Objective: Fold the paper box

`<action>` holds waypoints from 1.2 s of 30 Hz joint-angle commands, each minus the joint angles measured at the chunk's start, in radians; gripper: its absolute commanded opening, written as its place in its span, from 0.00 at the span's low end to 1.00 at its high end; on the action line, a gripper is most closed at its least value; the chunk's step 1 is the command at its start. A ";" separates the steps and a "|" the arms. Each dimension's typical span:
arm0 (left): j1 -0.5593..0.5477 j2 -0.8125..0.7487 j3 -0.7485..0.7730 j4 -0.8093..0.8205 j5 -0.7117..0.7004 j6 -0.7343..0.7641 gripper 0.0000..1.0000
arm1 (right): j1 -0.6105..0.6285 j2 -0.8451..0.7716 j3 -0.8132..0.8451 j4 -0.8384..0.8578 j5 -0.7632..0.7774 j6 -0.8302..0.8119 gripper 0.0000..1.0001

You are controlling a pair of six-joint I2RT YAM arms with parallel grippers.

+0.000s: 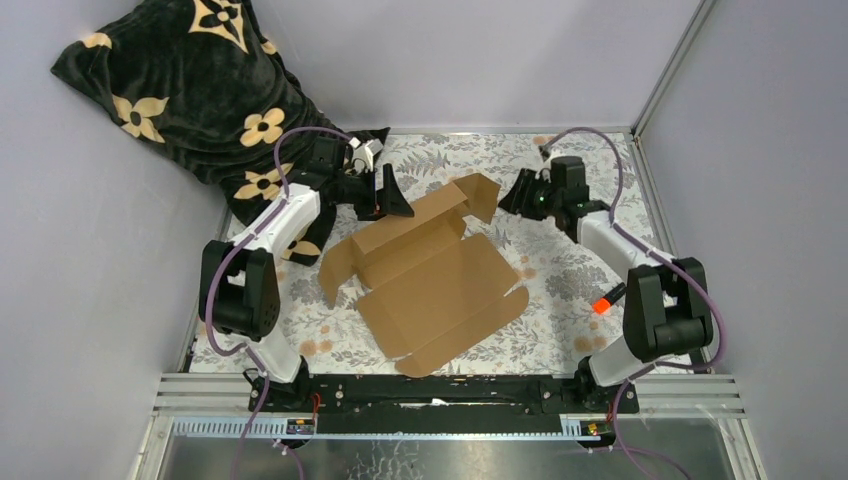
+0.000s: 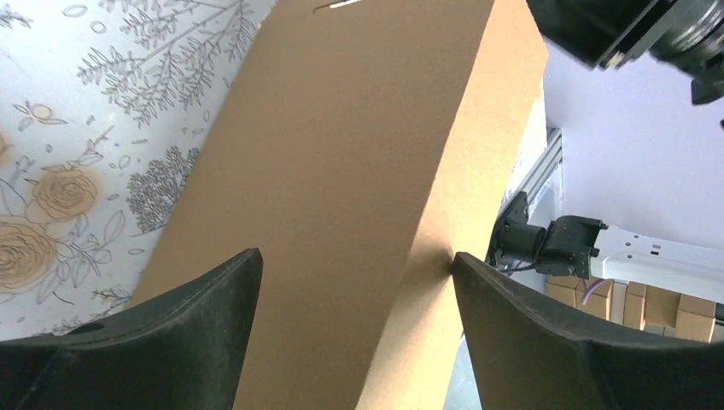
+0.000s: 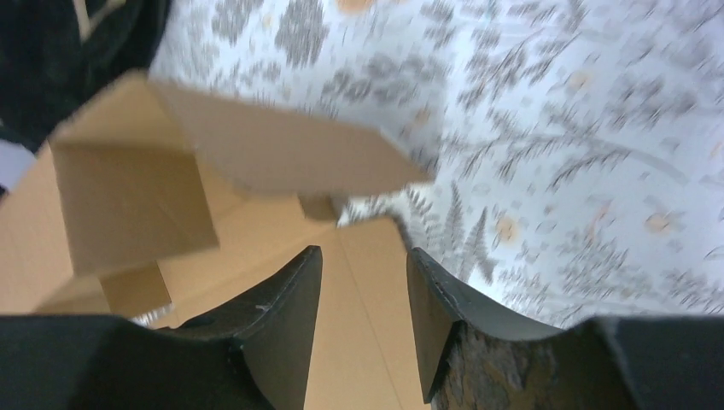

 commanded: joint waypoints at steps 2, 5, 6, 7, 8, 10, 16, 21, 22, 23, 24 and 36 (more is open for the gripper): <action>0.024 0.042 0.055 -0.037 -0.021 0.030 0.88 | -0.083 0.123 0.155 0.028 -0.038 0.060 0.49; 0.035 0.062 0.064 -0.044 -0.022 0.035 0.88 | -0.109 0.200 0.221 0.042 -0.045 0.075 0.49; 0.038 0.069 0.065 -0.043 -0.021 0.035 0.88 | -0.113 0.228 0.244 0.051 -0.050 0.080 0.49; 0.041 0.077 0.069 -0.049 -0.023 0.036 0.88 | -0.117 0.261 0.272 0.055 -0.055 0.085 0.50; 0.044 0.088 0.074 -0.054 -0.023 0.037 0.88 | -0.119 0.297 0.311 0.059 -0.072 0.087 0.50; 0.049 0.103 0.083 -0.061 -0.022 0.039 0.88 | -0.120 0.379 0.389 0.064 -0.112 0.094 0.50; 0.055 0.115 0.094 -0.070 -0.022 0.049 0.88 | -0.117 0.543 0.511 0.159 -0.242 0.146 0.49; 0.058 0.124 0.098 -0.072 -0.017 0.053 0.88 | -0.104 0.585 0.529 0.228 -0.336 0.150 0.47; 0.058 0.125 0.099 -0.073 -0.016 0.053 0.88 | -0.100 0.585 0.518 0.247 -0.356 0.153 0.47; 0.058 0.127 0.099 -0.072 -0.019 0.053 0.88 | -0.095 0.587 0.515 0.261 -0.379 0.153 0.47; 0.058 0.128 0.100 -0.073 -0.019 0.053 0.88 | -0.091 0.585 0.506 0.286 -0.406 0.154 0.47; 0.062 0.133 0.107 -0.073 -0.021 0.043 0.88 | -0.040 0.480 0.320 0.456 -0.518 0.174 0.47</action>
